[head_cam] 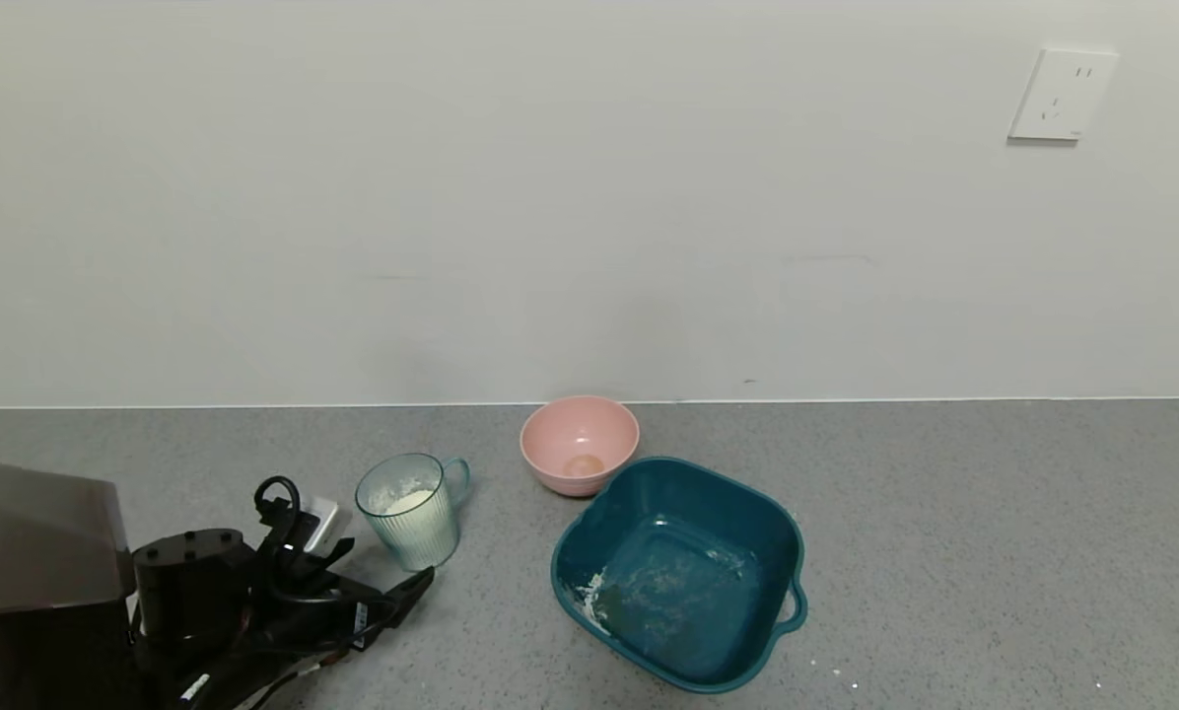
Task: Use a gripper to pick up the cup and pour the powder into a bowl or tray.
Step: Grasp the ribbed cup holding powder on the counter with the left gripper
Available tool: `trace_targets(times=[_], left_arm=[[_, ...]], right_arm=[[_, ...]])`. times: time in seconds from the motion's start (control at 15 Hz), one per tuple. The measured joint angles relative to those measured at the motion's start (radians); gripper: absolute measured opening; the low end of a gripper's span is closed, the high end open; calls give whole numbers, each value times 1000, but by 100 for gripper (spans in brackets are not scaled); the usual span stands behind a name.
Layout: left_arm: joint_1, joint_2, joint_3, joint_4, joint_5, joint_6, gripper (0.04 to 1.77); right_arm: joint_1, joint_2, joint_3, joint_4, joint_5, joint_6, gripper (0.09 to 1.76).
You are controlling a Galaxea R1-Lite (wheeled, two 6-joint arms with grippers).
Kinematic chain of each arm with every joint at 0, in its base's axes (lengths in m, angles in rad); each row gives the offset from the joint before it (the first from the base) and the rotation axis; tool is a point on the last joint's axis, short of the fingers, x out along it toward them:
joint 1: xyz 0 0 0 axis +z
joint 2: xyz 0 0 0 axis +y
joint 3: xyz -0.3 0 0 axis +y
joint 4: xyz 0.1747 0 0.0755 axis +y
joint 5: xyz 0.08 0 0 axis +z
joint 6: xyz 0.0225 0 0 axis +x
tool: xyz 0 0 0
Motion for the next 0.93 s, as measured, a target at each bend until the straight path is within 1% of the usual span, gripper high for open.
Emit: trace_targets(times=[0.4,0.67,0.93], left_arm=[[0,32,-21,-3,-20,-7,172],[-4,33,-68,-2,-20,-36,172],[-18,47,-113,-2,-20,-37,172]], right_arm=[[0,0,0,0,0,0,171],[0,0,0,0,0,0,171],[0,0,0,0,0,0,171]])
